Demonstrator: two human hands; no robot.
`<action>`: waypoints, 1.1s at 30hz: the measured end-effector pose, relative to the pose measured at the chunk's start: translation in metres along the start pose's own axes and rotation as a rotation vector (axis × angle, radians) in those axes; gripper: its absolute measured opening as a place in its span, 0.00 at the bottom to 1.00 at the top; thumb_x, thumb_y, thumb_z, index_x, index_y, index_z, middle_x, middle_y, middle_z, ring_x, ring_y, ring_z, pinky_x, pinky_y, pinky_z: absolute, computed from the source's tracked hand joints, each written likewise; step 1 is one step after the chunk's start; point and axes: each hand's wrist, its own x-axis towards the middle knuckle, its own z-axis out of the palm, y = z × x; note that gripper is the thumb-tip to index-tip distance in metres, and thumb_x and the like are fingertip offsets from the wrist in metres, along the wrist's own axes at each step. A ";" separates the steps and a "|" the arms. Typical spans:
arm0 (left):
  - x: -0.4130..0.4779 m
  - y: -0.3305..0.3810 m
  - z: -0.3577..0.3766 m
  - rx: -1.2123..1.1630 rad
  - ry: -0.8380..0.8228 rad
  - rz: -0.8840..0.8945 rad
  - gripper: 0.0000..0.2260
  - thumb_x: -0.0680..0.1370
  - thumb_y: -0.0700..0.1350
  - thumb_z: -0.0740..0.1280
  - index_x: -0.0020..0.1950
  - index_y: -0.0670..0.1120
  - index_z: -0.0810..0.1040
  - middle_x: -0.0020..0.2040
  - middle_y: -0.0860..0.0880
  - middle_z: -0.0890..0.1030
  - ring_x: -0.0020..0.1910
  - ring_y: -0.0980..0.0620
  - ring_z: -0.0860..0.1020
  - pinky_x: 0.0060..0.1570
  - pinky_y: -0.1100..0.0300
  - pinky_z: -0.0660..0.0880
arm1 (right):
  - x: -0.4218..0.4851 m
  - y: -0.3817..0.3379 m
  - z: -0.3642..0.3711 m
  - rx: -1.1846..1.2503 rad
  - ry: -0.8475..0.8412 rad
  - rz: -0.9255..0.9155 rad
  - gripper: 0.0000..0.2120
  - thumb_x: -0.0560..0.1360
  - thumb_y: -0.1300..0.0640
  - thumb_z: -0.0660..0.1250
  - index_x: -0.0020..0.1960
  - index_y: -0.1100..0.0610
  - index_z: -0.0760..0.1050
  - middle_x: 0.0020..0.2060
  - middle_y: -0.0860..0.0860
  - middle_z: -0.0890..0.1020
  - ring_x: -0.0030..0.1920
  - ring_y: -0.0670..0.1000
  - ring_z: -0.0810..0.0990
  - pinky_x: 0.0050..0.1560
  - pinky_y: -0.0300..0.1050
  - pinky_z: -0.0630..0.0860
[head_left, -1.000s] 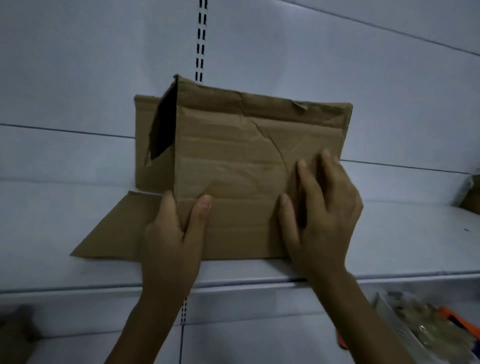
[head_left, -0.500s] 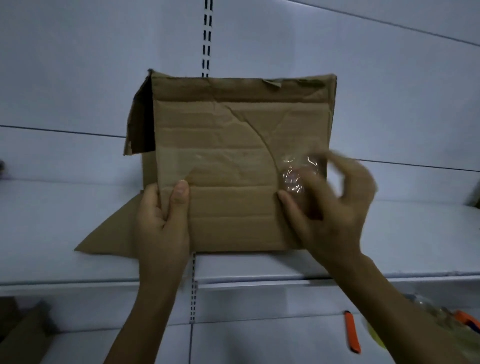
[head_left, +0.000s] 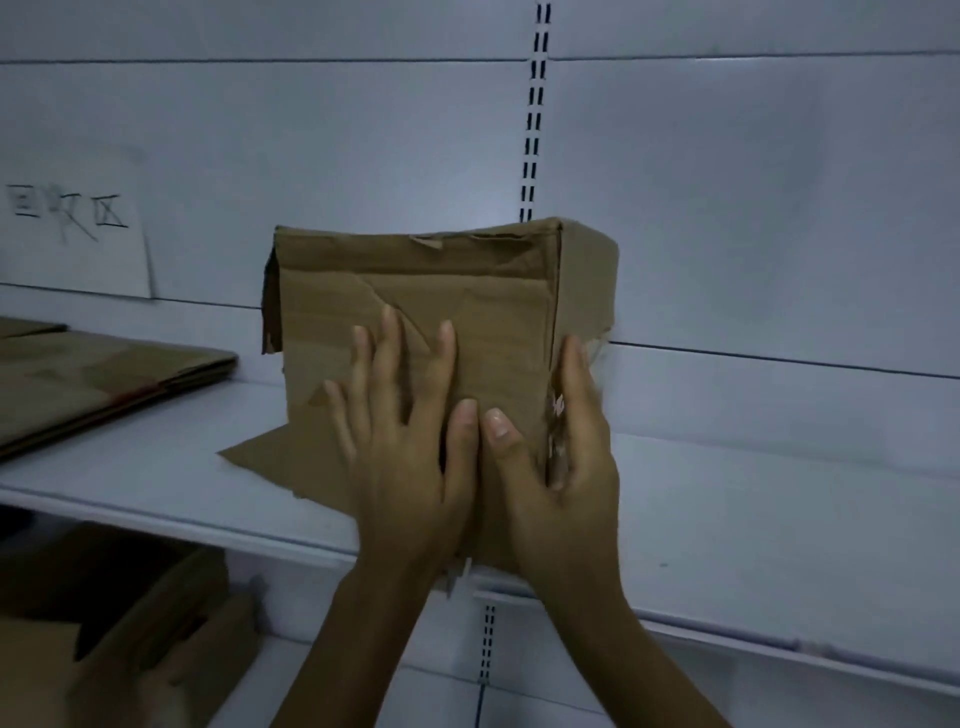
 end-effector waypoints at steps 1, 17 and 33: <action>0.000 -0.004 -0.004 -0.015 0.005 -0.010 0.22 0.82 0.56 0.47 0.76 0.54 0.55 0.77 0.50 0.51 0.78 0.46 0.48 0.72 0.35 0.48 | -0.003 -0.002 0.003 -0.016 -0.012 -0.019 0.30 0.73 0.40 0.62 0.70 0.34 0.52 0.75 0.43 0.60 0.75 0.42 0.58 0.73 0.53 0.63; -0.019 -0.019 -0.018 0.082 -0.042 -0.058 0.23 0.80 0.54 0.55 0.75 0.53 0.59 0.75 0.45 0.59 0.73 0.43 0.61 0.68 0.41 0.62 | -0.022 0.009 -0.009 0.015 -0.055 0.136 0.42 0.67 0.47 0.71 0.76 0.45 0.55 0.73 0.42 0.64 0.72 0.41 0.64 0.70 0.51 0.68; -0.009 -0.026 -0.002 0.196 -0.312 0.049 0.46 0.69 0.76 0.51 0.78 0.49 0.51 0.78 0.39 0.50 0.77 0.40 0.48 0.68 0.29 0.50 | 0.011 0.016 -0.062 0.418 0.218 0.680 0.13 0.76 0.63 0.66 0.59 0.53 0.76 0.50 0.53 0.85 0.51 0.49 0.83 0.52 0.41 0.78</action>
